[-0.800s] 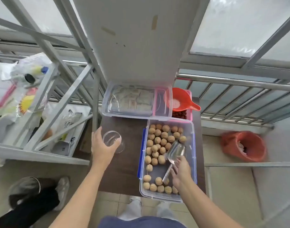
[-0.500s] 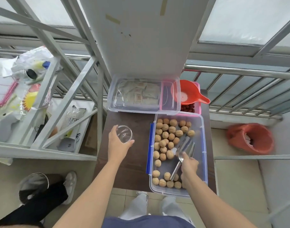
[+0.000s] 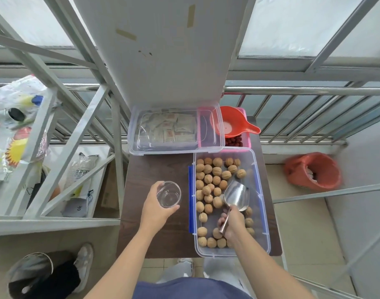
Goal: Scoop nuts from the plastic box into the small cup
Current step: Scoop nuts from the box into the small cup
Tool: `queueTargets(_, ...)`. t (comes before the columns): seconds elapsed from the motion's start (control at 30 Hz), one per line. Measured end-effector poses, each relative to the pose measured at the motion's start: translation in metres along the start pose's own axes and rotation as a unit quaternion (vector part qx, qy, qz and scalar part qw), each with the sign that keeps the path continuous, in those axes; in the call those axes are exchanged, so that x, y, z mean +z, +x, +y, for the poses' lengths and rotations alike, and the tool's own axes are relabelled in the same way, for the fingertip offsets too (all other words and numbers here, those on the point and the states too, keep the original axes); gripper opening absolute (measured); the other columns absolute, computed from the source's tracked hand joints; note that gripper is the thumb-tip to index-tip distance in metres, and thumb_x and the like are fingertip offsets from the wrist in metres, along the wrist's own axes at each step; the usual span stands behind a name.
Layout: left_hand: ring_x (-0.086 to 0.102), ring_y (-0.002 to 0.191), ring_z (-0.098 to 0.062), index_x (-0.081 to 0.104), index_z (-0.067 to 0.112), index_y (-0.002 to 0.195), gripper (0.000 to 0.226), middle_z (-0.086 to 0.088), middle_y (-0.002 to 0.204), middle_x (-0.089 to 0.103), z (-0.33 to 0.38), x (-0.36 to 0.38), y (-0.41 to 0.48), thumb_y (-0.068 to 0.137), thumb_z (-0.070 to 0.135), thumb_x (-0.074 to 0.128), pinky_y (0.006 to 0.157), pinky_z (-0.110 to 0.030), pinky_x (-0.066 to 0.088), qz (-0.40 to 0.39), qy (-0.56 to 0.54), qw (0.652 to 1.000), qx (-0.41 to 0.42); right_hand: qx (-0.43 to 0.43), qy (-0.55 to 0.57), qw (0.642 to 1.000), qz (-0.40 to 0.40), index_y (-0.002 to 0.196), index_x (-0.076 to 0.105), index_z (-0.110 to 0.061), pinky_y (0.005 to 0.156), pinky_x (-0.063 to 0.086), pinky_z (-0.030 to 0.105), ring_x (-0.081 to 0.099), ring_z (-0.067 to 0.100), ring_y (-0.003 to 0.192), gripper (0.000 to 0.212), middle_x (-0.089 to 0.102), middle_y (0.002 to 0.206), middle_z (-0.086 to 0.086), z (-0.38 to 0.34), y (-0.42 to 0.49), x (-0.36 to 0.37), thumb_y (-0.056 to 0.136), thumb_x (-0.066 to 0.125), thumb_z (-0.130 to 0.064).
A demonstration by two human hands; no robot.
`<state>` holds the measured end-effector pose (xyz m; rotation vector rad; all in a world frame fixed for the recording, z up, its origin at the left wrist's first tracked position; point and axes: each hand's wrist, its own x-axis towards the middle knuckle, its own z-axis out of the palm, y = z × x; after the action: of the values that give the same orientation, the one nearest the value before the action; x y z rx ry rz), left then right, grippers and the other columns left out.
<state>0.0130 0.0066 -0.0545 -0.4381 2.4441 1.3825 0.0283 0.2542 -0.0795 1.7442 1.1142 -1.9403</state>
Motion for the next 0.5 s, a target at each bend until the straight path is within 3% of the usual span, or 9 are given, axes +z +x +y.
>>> queueTargets(0.13, 0.059, 0.126, -0.007, 0.046, 0.041, 0.143, 0.094, 0.022, 0.135, 0.059, -0.01, -0.003, -0.006, 0.068, 0.026, 0.1, 0.105, -0.031, 0.052, -0.053, 0.035, 0.998, 0.016, -0.026, -0.251, 0.968, -0.004, 0.087, 0.05, -0.013, 0.038, 0.023, 0.017, 0.028, 0.011, 0.038, 0.024, 0.041, 0.06, 0.003, -0.01, -0.028, -0.044, 0.104, 0.042, -0.028)
queueTargets(0.23, 0.057, 0.124, -0.004, 0.042, 0.043, 0.144, 0.093, 0.023, 0.135, 0.056, -0.012, -0.001, -0.018, 0.071, 0.026, 0.098, 0.101, -0.027, 0.049, -0.036, 0.02, 0.999, 0.011, 0.011, -0.377, 0.926, -0.018, 0.087, 0.043, -0.015, 0.042, 0.013, 0.018, 0.019, 0.012, 0.04, 0.021, 0.035, 0.056, 0.001, -0.012, -0.046, -0.074, 0.102, 0.04, -0.029)
queueTargets(0.4, 0.056, 0.127, 0.002, 0.044, 0.049, 0.136, 0.089, 0.027, 0.135, 0.056, -0.004, 0.01, -0.027, 0.072, 0.022, 0.098, 0.101, -0.017, 0.046, -0.037, -0.011, 0.999, 0.017, 0.003, -0.401, 0.916, -0.026, 0.08, 0.046, -0.015, 0.04, 0.017, 0.02, 0.023, 0.012, 0.037, 0.024, 0.038, 0.059, 0.003, -0.017, -0.024, -0.047, 0.098, 0.043, -0.03)
queueTargets(0.5, 0.053, 0.126, 0.008, 0.043, 0.052, 0.133, 0.089, 0.03, 0.133, 0.055, 0.005, 0.012, -0.023, 0.071, 0.021, 0.098, 0.097, -0.011, 0.042, -0.051, 0.001, 0.999, 0.014, -0.022, -0.388, 0.919, -0.067, 0.087, 0.052, -0.012, 0.038, 0.025, 0.02, 0.032, 0.012, 0.039, 0.032, 0.045, 0.063, 0.003, -0.024, 0.001, -0.004, 0.101, 0.037, -0.036)
